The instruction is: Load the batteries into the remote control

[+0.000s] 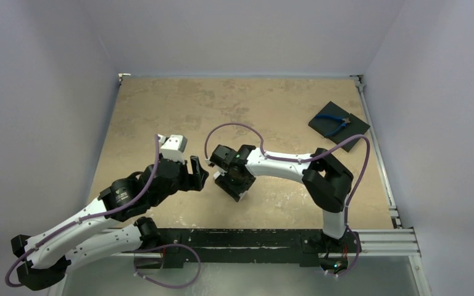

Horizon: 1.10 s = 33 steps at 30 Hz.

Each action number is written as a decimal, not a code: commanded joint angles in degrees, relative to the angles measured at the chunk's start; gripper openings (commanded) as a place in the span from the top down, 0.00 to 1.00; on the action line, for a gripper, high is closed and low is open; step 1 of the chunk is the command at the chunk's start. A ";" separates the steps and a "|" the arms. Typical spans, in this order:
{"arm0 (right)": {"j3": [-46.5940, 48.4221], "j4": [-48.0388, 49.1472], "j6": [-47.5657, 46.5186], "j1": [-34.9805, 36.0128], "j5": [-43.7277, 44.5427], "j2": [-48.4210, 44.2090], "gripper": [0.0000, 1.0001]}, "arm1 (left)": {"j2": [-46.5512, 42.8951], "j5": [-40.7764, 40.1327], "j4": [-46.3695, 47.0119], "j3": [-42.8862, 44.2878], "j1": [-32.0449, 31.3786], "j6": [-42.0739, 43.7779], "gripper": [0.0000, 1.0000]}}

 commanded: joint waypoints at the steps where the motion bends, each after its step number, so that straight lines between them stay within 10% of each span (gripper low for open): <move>1: 0.44 3.76 1.02 -0.32 2.10 -3.09 0.14 | -0.13 -1.24 -0.05 0.02 -0.29 -0.62 0.29; 3: 0.35 3.81 1.03 -0.34 2.16 -3.26 0.01 | -0.13 -1.17 0.01 0.05 -0.29 -0.62 0.29; 33: -21.45 24.09 13.38 -0.38 8.27 -25.69 0.01 | 3.48 -1.90 0.10 0.03 -0.46 -0.80 0.28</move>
